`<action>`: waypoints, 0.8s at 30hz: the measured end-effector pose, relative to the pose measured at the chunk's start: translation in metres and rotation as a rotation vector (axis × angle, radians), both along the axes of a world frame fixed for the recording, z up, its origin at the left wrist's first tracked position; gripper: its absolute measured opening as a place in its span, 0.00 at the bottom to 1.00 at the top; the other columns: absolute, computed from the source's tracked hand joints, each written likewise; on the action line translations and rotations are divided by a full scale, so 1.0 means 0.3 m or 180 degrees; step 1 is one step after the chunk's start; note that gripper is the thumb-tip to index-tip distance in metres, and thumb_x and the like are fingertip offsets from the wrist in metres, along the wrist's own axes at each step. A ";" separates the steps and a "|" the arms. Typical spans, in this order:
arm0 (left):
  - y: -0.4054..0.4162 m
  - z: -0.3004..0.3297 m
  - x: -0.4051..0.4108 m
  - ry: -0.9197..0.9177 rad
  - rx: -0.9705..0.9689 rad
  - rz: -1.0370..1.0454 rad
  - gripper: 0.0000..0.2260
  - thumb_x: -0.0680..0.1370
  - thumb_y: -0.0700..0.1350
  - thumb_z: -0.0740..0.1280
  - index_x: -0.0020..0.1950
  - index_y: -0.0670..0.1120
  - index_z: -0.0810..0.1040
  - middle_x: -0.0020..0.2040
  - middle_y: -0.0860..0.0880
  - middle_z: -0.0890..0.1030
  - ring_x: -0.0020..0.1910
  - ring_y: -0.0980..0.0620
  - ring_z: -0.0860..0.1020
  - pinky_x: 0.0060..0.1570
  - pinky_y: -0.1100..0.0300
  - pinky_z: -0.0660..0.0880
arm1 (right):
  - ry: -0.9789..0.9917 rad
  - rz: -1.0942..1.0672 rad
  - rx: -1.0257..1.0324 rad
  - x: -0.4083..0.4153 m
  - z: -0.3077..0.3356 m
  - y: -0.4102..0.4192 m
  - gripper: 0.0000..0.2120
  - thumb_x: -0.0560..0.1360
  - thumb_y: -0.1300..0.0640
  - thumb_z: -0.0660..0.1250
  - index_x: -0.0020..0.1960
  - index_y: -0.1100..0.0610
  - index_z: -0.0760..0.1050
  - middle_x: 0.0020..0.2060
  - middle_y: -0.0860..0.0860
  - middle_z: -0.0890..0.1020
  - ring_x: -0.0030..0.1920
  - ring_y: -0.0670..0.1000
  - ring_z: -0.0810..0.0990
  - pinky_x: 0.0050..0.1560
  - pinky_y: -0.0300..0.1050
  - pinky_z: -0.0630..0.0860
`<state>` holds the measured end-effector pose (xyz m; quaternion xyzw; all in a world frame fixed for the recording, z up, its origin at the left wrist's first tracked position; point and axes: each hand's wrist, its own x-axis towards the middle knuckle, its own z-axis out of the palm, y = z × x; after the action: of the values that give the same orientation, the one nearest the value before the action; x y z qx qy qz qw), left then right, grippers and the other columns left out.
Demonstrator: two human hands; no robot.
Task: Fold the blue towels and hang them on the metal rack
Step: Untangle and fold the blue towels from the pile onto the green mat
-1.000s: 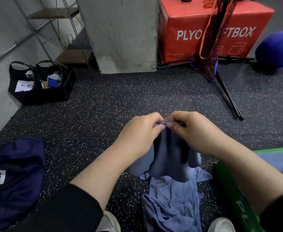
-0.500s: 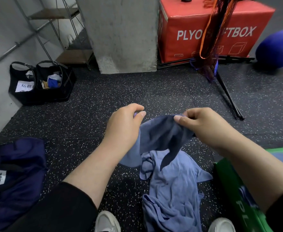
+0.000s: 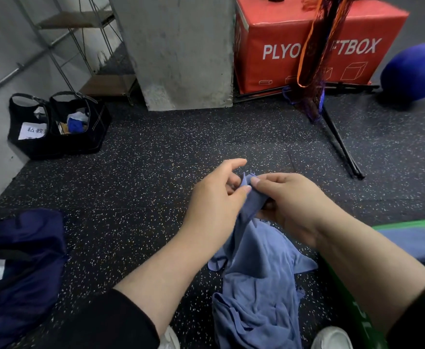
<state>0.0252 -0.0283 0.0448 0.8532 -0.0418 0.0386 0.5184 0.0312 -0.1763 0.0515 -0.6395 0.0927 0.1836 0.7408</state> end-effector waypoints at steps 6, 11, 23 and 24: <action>-0.024 -0.039 -0.004 0.0532 -0.0726 0.0594 0.05 0.77 0.40 0.74 0.50 0.48 0.86 0.43 0.54 0.87 0.45 0.57 0.85 0.52 0.55 0.81 | 0.0243 0.0058 0.0393 -0.016 -0.003 0.022 0.09 0.79 0.69 0.61 0.51 0.65 0.81 0.46 0.64 0.79 0.47 0.60 0.78 0.55 0.52 0.80; -0.016 -0.023 0.002 0.0422 -0.0720 0.0781 0.05 0.79 0.44 0.71 0.44 0.49 0.84 0.39 0.54 0.84 0.38 0.62 0.79 0.41 0.64 0.75 | 0.0389 -0.0072 0.0247 -0.010 -0.009 0.028 0.11 0.82 0.67 0.60 0.50 0.63 0.81 0.46 0.61 0.85 0.49 0.57 0.82 0.62 0.55 0.79; -0.022 -0.032 -0.029 -0.0756 0.0334 0.0121 0.05 0.79 0.41 0.71 0.49 0.47 0.87 0.48 0.55 0.80 0.47 0.60 0.78 0.49 0.65 0.73 | 0.0378 -0.0205 0.0498 -0.012 0.024 0.024 0.13 0.81 0.64 0.59 0.43 0.63 0.80 0.35 0.58 0.82 0.37 0.56 0.81 0.47 0.51 0.81; -0.021 -0.033 -0.028 -0.0800 0.0385 0.0116 0.05 0.79 0.41 0.71 0.49 0.46 0.87 0.48 0.55 0.80 0.47 0.60 0.78 0.49 0.65 0.73 | 0.0407 -0.0207 0.0611 -0.013 0.027 0.023 0.13 0.82 0.64 0.59 0.44 0.63 0.79 0.34 0.58 0.81 0.36 0.56 0.81 0.42 0.48 0.82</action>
<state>0.0169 -0.0347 0.0348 0.8720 -0.0933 0.1520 0.4560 0.0275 -0.1694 0.0594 -0.5492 0.1425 0.2080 0.7968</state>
